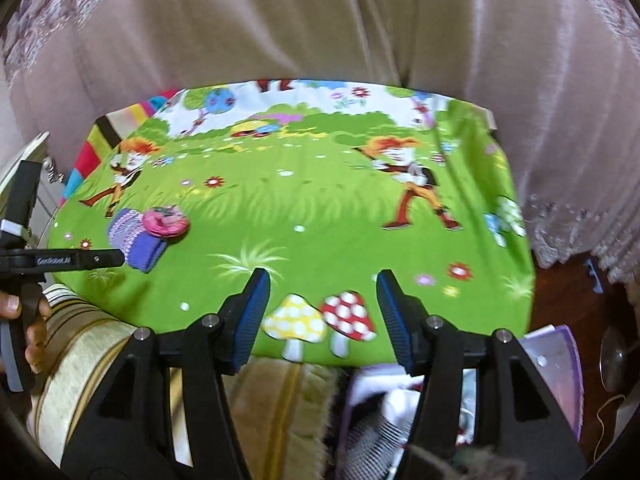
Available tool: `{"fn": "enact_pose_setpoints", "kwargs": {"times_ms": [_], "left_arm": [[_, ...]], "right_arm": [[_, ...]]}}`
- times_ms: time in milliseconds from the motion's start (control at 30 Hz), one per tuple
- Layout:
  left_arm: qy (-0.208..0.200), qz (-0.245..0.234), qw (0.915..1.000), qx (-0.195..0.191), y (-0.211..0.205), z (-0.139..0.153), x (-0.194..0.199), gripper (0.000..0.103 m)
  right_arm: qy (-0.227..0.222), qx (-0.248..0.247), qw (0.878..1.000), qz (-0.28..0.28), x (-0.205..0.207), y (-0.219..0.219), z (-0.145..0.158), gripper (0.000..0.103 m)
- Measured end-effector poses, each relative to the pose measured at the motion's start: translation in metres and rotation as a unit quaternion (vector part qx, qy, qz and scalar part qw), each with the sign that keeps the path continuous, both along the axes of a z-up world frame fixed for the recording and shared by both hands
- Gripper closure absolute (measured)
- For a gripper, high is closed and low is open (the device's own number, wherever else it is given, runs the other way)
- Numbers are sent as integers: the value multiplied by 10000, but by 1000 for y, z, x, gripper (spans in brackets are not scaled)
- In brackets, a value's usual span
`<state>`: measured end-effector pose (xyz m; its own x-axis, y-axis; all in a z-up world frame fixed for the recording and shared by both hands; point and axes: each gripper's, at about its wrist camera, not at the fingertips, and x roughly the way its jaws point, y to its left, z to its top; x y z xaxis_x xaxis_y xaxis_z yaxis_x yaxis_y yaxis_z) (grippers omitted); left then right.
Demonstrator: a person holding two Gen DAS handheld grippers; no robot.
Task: Organize soft objects
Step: 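Move both tools back to the remaining items on the cushion, then grasp the purple striped sock with the left tool while the right tool grasps the pink round pouch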
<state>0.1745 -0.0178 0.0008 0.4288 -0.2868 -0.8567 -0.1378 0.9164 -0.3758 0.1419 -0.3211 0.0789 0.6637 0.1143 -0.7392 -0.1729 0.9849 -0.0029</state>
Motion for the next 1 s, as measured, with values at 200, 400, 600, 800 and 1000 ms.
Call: {"fn": "enact_pose_setpoints", "kwargs": {"times_ms": [200, 400, 600, 800, 1000], "left_arm": [[308, 519, 9977, -318, 31, -19, 12, 42], [584, 921, 9932, -399, 48, -32, 34, 42], [745, 1036, 9911, -385, 50, -42, 56, 42], [573, 887, 9943, 156, 42, -38, 83, 40], [379, 442, 9950, 807, 32, -42, 96, 43]], "right_arm": [[115, -20, 9988, 484, 19, 41, -8, 43], [180, -37, 9954, 936, 35, 81, -17, 38], [287, -81, 9912, 1290, 46, 110, -29, 36], [492, 5, 9854, 1632, 57, 135, -42, 34], [753, 197, 9791, 1879, 77, 159, -61, 33]]}}
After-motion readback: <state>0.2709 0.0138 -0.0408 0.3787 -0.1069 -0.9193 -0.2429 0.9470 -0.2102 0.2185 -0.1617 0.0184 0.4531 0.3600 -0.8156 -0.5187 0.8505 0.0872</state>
